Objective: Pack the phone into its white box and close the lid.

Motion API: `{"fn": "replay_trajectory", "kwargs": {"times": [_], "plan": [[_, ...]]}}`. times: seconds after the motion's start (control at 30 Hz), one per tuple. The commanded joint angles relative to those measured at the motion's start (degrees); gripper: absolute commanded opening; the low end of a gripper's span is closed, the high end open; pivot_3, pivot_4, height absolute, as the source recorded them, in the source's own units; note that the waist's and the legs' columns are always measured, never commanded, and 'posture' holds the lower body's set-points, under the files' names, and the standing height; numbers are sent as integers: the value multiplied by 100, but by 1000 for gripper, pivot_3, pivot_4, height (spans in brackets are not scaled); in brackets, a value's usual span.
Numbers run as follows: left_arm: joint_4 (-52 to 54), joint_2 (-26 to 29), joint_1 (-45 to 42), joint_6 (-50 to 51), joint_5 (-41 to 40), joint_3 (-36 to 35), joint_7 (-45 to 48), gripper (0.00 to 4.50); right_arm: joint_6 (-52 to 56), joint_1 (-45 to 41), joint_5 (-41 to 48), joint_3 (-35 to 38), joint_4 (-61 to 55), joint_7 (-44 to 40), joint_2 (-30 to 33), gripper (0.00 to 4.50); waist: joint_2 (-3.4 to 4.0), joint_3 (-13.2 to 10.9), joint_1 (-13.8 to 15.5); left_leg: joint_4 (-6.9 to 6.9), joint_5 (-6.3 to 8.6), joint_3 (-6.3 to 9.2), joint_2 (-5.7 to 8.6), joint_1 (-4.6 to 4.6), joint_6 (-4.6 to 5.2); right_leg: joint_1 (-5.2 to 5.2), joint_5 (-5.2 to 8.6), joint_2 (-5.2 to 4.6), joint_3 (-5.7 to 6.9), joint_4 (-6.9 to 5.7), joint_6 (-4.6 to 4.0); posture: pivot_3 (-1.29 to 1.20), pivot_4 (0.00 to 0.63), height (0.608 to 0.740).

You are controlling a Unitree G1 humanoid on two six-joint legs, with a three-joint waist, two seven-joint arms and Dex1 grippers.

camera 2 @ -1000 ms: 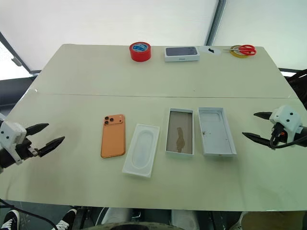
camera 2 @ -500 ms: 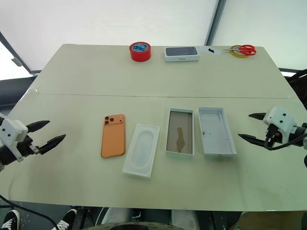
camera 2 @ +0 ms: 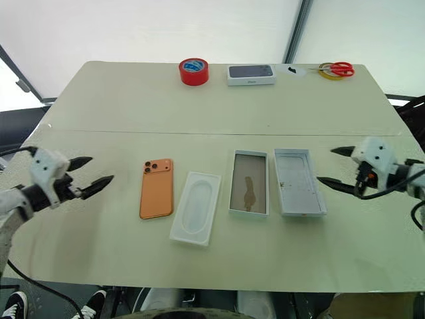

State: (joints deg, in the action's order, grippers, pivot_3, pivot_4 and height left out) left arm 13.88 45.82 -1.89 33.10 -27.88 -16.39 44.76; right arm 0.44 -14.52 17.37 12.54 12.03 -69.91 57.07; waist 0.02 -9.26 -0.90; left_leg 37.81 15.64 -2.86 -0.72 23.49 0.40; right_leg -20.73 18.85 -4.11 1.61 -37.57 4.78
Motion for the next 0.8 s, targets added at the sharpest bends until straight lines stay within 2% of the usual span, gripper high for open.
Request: {"fn": "replay_trajectory", "kwargs": {"times": [0.03, 0.23, 0.3, 0.4, 0.5, 0.63, 0.8], "plan": [[606, 107, -357, 1277, -567, 363, -106, 4275, 430, 86, 332, -145, -1008, 49, -171, 4500, 0, 0, 3, 0, 0, 0, 0, 0, 0, 0, 0, 1, 0, 0, 0, 0, 150, 740], [593, -659, -1724, 3967, -1922, 675, -846, 4275, 689, -147, 328, -407, -1548, 261, -456, 4500, -6, -4, 56, 23, -1, 7, 5, 0, 2, 11, -1, 1, 6, -11, 2, 0, 150, 740], [732, -792, -1988, 4285, -1959, 936, -991, 4275, 750, -223, 334, -473, -1600, 298, -514, 4500, -11, -6, 42, 27, 0, 7, 8, 0, 3, 13, 0, 1, 6, -13, 3, 0, 150, 740], [406, -1534, -2436, 5026, -2185, 842, -1429, 4275, 655, -128, 297, -497, -1566, 282, -562, 4500, -16, -10, 34, 26, -13, 7, 8, 0, -17, 12, 1, 8, 6, -14, 4, 0, 150, 740], [31, -2034, -2789, 5302, -1831, 1030, -1909, 4275, 456, 1, 199, -491, -1441, 273, -578, 4500, -22, -13, 55, 31, -22, 9, 8, 0, -32, 15, 1, 12, 6, -16, 5, 0, 150, 740], [-132, -2366, -3121, 5801, -1849, 1095, -2101, 4275, 409, 80, 193, -459, -1430, 297, -597, 4500, -26, -15, 40, 33, -24, 9, 5, 0, -35, 14, 1, 20, 5, -17, 6, 0, 150, 740], [-673, -2385, -3468, 5940, -1891, 1162, -2404, 4275, 273, 88, 146, -425, -1258, 309, -609, 4500, -26, -16, 34, 33, -29, 10, 1, -2, -43, 15, 1, 27, 3, -17, 6, 0, 150, 740]]}}
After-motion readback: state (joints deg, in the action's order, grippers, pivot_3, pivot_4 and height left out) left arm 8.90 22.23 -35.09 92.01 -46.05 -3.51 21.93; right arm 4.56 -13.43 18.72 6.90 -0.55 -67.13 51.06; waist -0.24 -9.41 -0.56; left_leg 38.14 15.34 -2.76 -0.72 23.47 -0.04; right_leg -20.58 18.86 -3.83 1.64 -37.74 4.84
